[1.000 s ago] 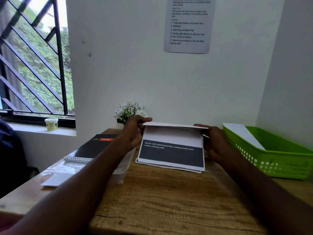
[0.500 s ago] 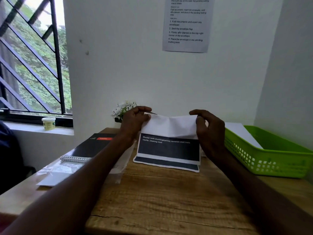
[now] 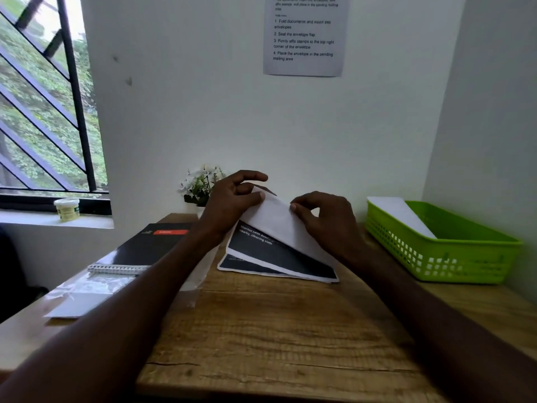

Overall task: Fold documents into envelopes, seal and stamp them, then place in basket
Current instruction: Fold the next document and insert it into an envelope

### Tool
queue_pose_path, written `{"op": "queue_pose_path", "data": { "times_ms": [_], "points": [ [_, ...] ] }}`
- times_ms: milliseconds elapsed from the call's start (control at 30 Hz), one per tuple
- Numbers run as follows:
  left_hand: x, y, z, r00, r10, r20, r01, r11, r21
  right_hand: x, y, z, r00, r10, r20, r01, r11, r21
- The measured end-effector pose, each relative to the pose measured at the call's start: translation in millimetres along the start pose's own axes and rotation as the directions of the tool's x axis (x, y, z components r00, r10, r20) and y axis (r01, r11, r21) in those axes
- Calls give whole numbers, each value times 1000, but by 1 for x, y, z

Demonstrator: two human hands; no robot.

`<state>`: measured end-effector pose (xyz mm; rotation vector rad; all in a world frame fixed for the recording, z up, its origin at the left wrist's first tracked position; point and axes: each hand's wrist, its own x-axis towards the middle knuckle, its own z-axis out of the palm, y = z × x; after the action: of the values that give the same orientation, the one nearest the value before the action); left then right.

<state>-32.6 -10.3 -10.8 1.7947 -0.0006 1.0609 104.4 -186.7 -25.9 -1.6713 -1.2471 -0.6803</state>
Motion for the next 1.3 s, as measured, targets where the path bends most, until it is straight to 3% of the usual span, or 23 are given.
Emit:
{"op": "queue_pose_path", "data": {
  "times_ms": [233, 400, 567, 667, 800, 900, 1000, 1067, 1300],
  "points": [
    [-2, -2, 6, 994, -89, 66, 90, 996, -20, 1, -3, 3, 996, 76, 51, -82, 987, 139],
    [0, -1, 3, 990, -139, 22, 140, 989, -54, 4, -1, 0, 987, 151, 59, -157, 982, 103],
    [6, -2, -14, 975, -214, -57, 203, 966, -157, 11, 12, -8, 952, 306, -28, -303, 950, 67],
    [10, -2, -24, 967, -226, -116, 198, 957, -211, 15, 22, -16, 910, 403, -95, -391, 912, 124],
    [12, -4, -33, 939, -295, -176, 212, 900, -380, 13, 41, -18, 779, 604, -170, -550, 788, 278],
    [12, -5, -40, 929, -338, -150, 231, 847, -479, 15, 37, -22, 733, 678, -63, -559, 652, 513],
    [12, -6, -35, 926, -350, -140, 250, 849, -465, 18, 20, -21, 762, 625, 167, -596, 578, 557],
    [12, -8, -28, 927, -349, -140, 261, 864, -431, 13, 11, -14, 783, 570, 249, -597, 575, 560],
    [13, -11, -18, 915, -388, -112, 312, 855, -415, 6, 18, -2, 756, 591, 282, -616, 495, 613]
  ]
}}
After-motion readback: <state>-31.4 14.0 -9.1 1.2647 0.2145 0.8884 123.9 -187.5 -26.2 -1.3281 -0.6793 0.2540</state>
